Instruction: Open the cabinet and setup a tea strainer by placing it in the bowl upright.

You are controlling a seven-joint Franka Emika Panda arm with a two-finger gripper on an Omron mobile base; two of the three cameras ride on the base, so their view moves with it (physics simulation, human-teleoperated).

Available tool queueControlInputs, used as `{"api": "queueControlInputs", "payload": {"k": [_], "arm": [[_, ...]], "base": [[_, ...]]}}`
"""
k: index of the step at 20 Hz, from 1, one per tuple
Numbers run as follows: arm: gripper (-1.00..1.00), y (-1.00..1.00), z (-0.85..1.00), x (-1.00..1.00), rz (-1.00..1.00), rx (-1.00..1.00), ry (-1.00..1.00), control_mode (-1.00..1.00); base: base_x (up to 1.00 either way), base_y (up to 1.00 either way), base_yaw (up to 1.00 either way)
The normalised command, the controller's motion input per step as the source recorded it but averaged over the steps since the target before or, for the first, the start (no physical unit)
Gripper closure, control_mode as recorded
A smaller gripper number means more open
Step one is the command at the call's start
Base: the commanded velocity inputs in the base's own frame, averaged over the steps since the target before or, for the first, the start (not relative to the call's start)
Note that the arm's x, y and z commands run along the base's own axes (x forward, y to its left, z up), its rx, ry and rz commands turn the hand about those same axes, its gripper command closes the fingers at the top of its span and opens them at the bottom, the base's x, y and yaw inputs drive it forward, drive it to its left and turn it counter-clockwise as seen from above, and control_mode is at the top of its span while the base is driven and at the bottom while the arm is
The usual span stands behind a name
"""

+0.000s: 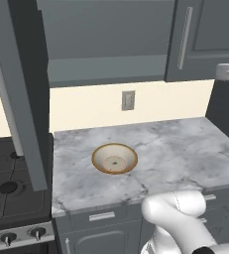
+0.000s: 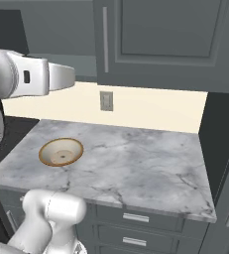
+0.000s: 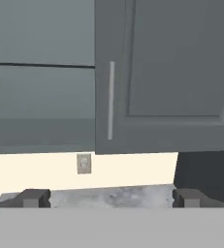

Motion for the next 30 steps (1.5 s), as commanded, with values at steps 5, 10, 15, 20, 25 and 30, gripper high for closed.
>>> {"api": "queueControlInputs", "payload": {"k": [5,10,15,20,25,30], "arm": [[-1.00,-0.12,-0.04,0.16,-0.04,0.17,0.00,-1.00],[-1.00,-0.16,0.00,0.41,0.00,0.04,0.01,-1.00],[-1.00,-0.04,-0.01,0.64,0.02,0.04,0.03,-1.00],[-1.00,0.00,-0.08,0.71,0.04,0.00,-0.09,-1.00],[-1.00,-0.04,-0.07,0.91,0.01,-0.01,-0.01,-1.00],[-1.00,-0.14,-0.02,0.81,0.00,-0.08,0.00,-1.00]], "base": [[0.00,0.00,0.00],[0.00,0.00,0.00],[0.00,0.00,0.00],[0.00,0.00,0.00],[0.00,0.00,0.00],[0.00,0.00,0.00]]}}
